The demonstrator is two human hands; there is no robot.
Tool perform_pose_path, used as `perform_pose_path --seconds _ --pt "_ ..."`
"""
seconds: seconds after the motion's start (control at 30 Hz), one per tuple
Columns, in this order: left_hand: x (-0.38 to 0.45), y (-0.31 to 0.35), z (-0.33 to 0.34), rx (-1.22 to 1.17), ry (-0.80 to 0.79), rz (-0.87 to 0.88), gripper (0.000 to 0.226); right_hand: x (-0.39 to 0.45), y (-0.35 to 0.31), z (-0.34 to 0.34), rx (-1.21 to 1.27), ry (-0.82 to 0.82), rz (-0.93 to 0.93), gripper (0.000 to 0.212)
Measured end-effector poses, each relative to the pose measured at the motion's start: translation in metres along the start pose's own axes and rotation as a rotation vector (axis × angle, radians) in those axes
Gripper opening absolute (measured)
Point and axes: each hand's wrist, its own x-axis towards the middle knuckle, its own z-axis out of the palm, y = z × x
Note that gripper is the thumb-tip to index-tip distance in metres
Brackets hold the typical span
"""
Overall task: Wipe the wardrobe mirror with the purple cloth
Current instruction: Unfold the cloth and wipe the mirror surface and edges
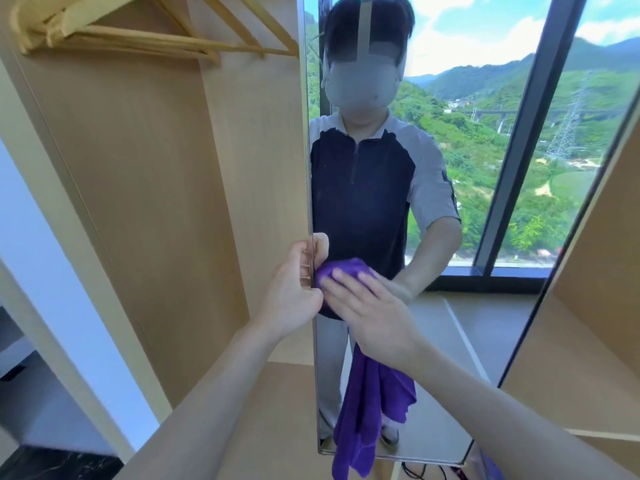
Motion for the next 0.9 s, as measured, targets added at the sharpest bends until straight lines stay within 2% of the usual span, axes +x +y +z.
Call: perform_pose_path --seconds 0.13,0.3,0.43,0.5,0.57,0.73,0.9 --pt "0.0 -0.003 -0.001 0.009 0.006 0.001 0.069 0.062 0.049 -0.057 0.043 0.152 0.162 0.077" --pt "0.001 -0.008 0.002 0.004 -0.031 0.013 0.065 0.11 0.097 -0.112 0.067 0.263 0.341 0.074" --pt "-0.005 -0.013 0.008 -0.059 -0.015 0.026 0.073 0.123 0.097 -0.119 0.085 0.342 0.431 0.082" --pt "-0.003 -0.015 0.01 -0.091 0.024 0.002 0.068 0.114 0.08 -0.104 0.084 0.354 0.434 0.082" --pt "-0.001 -0.017 0.009 -0.137 0.057 -0.011 0.059 0.092 0.053 -0.077 0.098 0.313 0.404 0.083" --pt "-0.001 -0.021 0.009 -0.099 0.029 0.001 0.06 0.001 -0.027 0.002 0.16 0.067 0.306 0.089" --pt "-0.004 -0.029 0.019 -0.018 -0.03 0.077 0.047 -0.039 -0.025 0.021 0.268 0.015 0.291 0.08"
